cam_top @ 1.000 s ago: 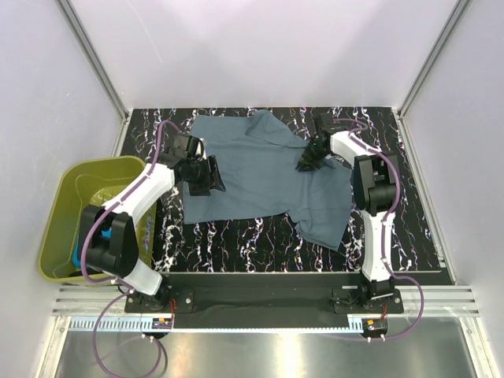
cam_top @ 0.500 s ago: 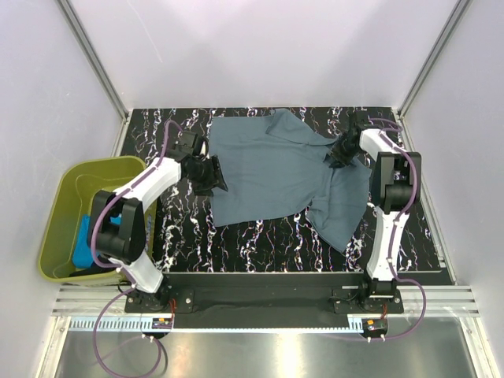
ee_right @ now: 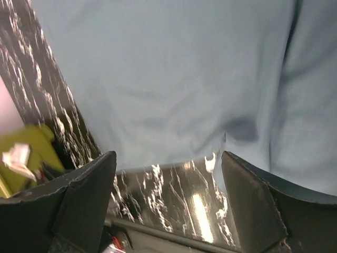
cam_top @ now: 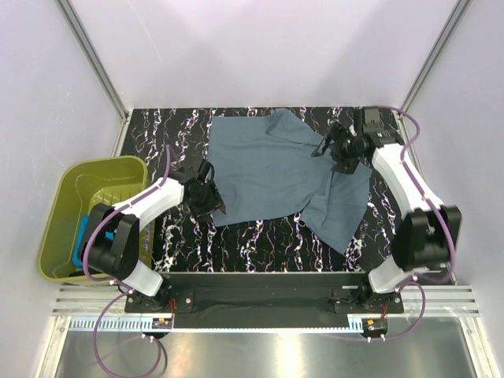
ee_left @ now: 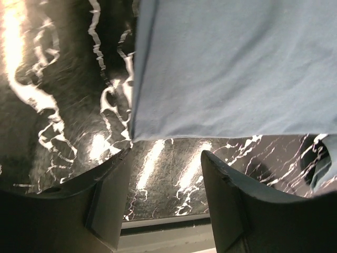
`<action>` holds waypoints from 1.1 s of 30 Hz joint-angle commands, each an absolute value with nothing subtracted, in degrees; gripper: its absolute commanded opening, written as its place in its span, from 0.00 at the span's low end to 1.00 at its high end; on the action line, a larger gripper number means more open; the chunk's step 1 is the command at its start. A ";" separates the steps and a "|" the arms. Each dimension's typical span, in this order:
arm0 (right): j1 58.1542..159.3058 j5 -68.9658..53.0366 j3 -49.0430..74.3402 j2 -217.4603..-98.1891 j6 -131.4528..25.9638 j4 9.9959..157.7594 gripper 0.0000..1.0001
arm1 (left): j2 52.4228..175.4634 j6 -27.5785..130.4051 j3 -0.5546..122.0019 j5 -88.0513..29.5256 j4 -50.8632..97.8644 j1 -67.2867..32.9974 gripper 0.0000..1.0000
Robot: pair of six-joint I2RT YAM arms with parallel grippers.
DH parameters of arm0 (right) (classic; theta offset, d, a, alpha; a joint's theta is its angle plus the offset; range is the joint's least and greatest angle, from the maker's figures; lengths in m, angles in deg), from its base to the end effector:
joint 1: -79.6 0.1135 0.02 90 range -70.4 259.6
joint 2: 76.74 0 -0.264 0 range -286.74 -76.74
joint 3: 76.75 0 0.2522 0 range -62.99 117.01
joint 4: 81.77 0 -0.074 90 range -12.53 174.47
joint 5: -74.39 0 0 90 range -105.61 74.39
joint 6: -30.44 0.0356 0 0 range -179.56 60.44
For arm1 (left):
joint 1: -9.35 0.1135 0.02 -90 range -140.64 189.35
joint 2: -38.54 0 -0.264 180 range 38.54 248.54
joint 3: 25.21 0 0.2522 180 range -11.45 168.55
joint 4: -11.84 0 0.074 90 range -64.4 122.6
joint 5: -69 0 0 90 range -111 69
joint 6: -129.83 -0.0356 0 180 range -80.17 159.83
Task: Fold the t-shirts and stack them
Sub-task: Flatten the tshirt out
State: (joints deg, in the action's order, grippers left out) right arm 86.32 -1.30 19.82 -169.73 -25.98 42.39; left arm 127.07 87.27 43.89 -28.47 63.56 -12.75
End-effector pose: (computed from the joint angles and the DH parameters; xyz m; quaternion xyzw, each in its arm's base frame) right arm 0.3484 0.0499 0.3071 0.1789 0.9226 0.2212 0.2607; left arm 0.2636 -0.1120 0.1901 -0.2055 0.9628 -0.1460 0.0976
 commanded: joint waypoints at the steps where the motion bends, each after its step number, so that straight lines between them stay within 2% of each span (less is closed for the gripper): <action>1: 86.37 0.66 10.53 -162.12 -26.86 39.12 0.88 | 124.49 93.18 42.09 -22.42 62.25 -13.76 0.60; 7: 86.37 0.83 1.02 -151.91 -26.43 35.96 0.87 | 124.06 99.58 38.58 -21.18 62.34 -14.99 0.60; 13: 86.37 0.48 -2.08 -146.54 -26.60 34.12 0.87 | 122.83 109.08 38.21 -18.63 62.87 -14.99 0.58; 17: 86.28 -0.49 -1.73 -145.56 -27.57 32.71 0.87 | 123.43 114.26 38.21 -17.31 63.05 -14.90 0.57; 28: 86.37 -1.72 -0.23 -146.09 -27.48 30.42 0.87 | 129.85 121.57 37.42 -23.20 64.45 -14.99 0.55; 30: 86.37 -1.81 -0.58 -146.26 -27.39 29.98 0.87 | 131.26 122.45 37.51 -23.99 64.54 -14.99 0.54; 33: 86.37 -1.89 -1.11 -146.53 -27.04 28.84 0.87 | 133.19 122.89 37.60 -24.17 64.45 -14.99 0.43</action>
